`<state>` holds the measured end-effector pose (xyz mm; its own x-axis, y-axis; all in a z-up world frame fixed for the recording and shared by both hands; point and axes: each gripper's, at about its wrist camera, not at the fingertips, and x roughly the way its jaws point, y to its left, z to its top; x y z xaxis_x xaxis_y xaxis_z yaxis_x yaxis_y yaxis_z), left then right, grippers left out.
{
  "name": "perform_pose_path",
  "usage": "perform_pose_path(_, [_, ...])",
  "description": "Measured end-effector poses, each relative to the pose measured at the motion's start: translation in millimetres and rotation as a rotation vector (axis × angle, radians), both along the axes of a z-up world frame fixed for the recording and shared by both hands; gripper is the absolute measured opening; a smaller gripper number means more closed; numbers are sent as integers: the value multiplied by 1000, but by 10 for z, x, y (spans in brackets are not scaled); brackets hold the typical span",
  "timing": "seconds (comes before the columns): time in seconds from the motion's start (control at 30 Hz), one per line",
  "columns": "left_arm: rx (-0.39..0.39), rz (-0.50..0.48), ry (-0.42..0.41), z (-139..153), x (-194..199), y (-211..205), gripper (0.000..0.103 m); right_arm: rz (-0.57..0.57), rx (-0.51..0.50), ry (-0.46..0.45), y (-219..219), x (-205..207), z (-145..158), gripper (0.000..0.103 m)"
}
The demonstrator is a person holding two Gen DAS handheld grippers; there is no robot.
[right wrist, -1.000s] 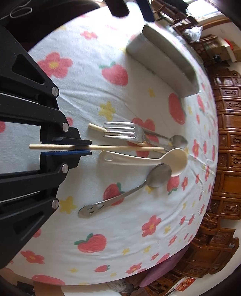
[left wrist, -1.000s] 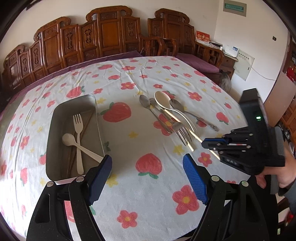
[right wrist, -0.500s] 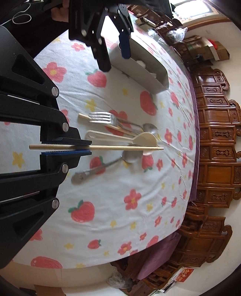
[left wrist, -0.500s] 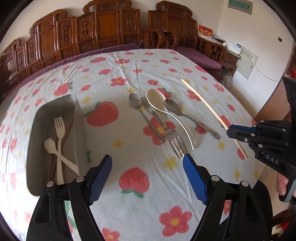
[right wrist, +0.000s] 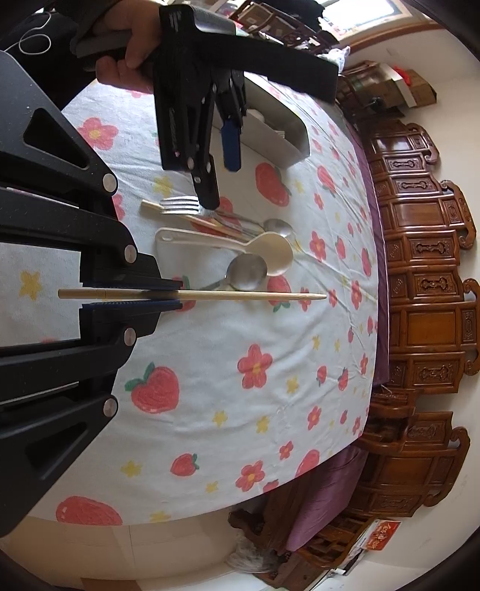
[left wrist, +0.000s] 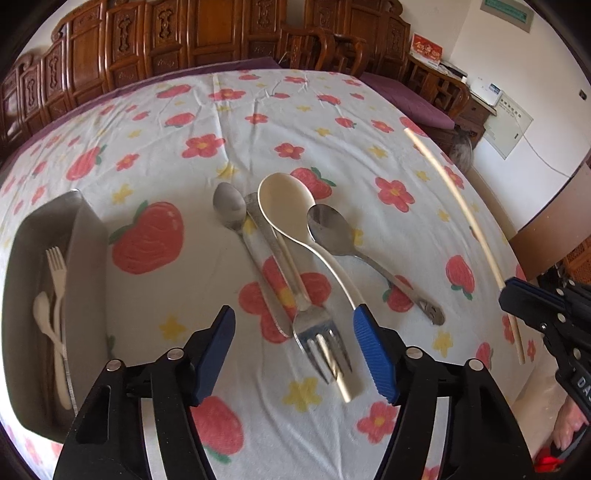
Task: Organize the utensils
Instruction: 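Grasp the metal fork with the left gripper while the right holds the chopstick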
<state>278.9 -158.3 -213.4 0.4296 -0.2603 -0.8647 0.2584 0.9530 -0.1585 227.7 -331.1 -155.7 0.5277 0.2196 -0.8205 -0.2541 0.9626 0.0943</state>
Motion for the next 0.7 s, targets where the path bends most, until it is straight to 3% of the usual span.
perform_pose_path(0.1, [-24, 20, 48, -76, 98, -48, 48, -10, 17, -3, -55, 18, 30, 6])
perform_pose_path(0.4, [-30, 73, 122, -248, 253, -107, 37, -8, 43, -6, -76, 19, 69, 6])
perform_pose_path(0.53, [12, 64, 115, -249, 247, -157, 34, -6, 48, -5, -72, 12, 77, 6])
perform_pose_path(0.7, [110, 40, 105, -250, 236, -228, 15, -5, 47, -4, -66, 3, 85, 6])
